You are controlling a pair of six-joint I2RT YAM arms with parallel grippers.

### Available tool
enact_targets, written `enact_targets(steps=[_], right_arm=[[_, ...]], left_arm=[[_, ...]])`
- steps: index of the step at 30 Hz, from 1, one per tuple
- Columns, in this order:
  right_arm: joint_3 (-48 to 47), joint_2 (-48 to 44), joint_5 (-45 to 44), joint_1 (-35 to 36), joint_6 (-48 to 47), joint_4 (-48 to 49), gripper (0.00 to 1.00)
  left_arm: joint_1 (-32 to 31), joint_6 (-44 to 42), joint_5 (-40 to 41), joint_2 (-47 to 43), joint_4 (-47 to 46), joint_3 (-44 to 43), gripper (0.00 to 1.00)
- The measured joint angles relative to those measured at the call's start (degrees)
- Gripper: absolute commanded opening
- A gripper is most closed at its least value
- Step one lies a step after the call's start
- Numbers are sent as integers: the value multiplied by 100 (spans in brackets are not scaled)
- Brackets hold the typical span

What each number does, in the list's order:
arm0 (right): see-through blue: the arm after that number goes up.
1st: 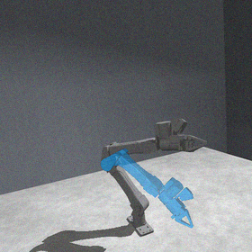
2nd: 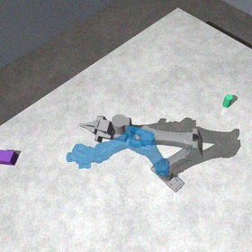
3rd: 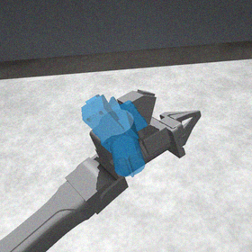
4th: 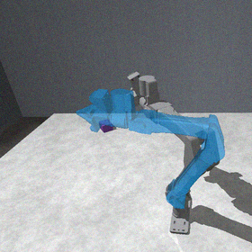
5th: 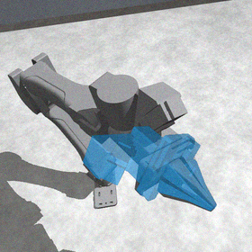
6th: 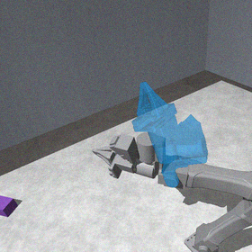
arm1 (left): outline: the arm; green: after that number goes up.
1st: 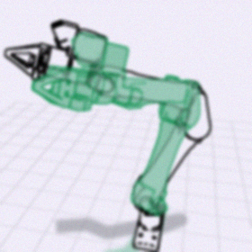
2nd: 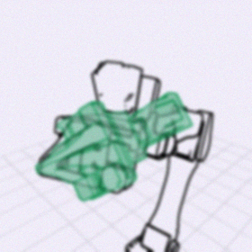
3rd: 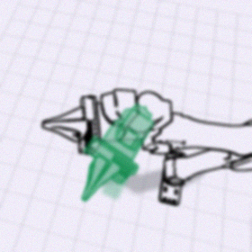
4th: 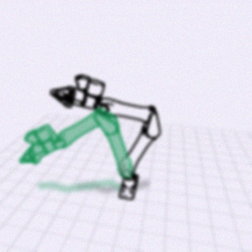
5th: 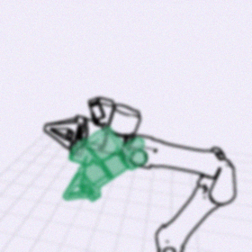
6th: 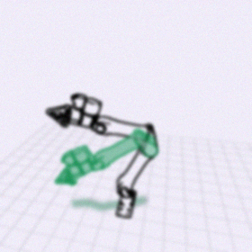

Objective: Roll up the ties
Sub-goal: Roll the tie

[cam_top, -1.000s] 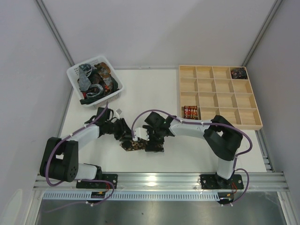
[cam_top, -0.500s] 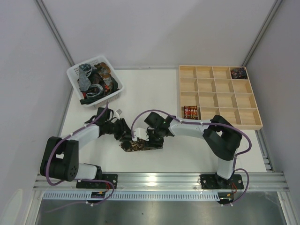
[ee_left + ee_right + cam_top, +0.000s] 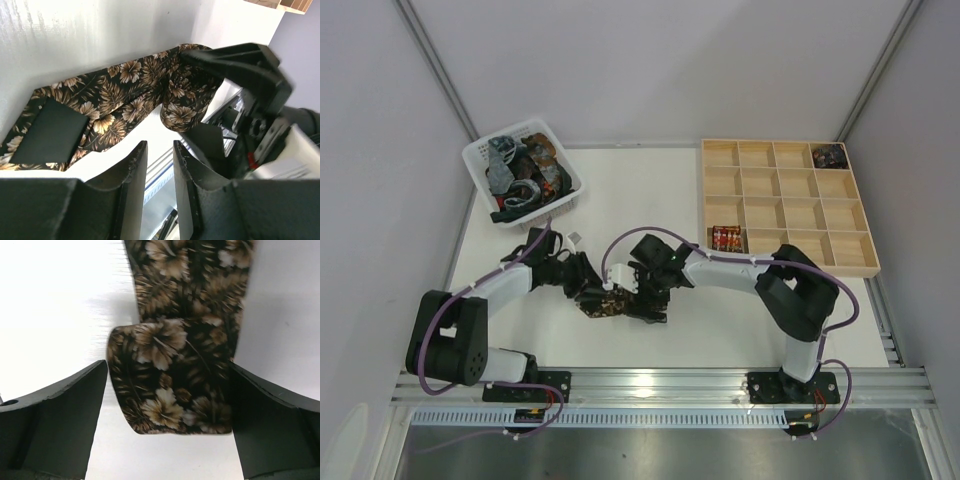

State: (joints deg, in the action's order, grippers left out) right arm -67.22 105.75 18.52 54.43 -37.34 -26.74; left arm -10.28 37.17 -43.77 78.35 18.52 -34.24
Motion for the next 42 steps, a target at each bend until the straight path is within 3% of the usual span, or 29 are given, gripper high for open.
enact_targets(steps=[13, 20, 28, 32, 36, 42], right_arm=[[7, -1580, -575, -378, 1694, 229, 100], [728, -2621, -525, -1150, 4087, 560, 99], [1526, -2734, 160, -1845, 6533, 1241, 63], [2041, -2389, 542, -1958, 7313, 1661, 65], [2459, -2083, 938, -2116, 7875, 2234, 76], [2636, -1633, 1464, -2238, 8247, 2946, 76]], left_arm=[[-57, -122, -17, 131, 264, -308, 29], [-741, -48, -61, 605, 227, -763, 26], [-1097, 192, -142, 1176, 94, -1054, 24], [-1123, 205, -146, 1375, 44, -1211, 24], [-1156, 258, -153, 1510, -2, -1314, 24], [-1257, 334, -162, 1613, -46, -1399, 23]])
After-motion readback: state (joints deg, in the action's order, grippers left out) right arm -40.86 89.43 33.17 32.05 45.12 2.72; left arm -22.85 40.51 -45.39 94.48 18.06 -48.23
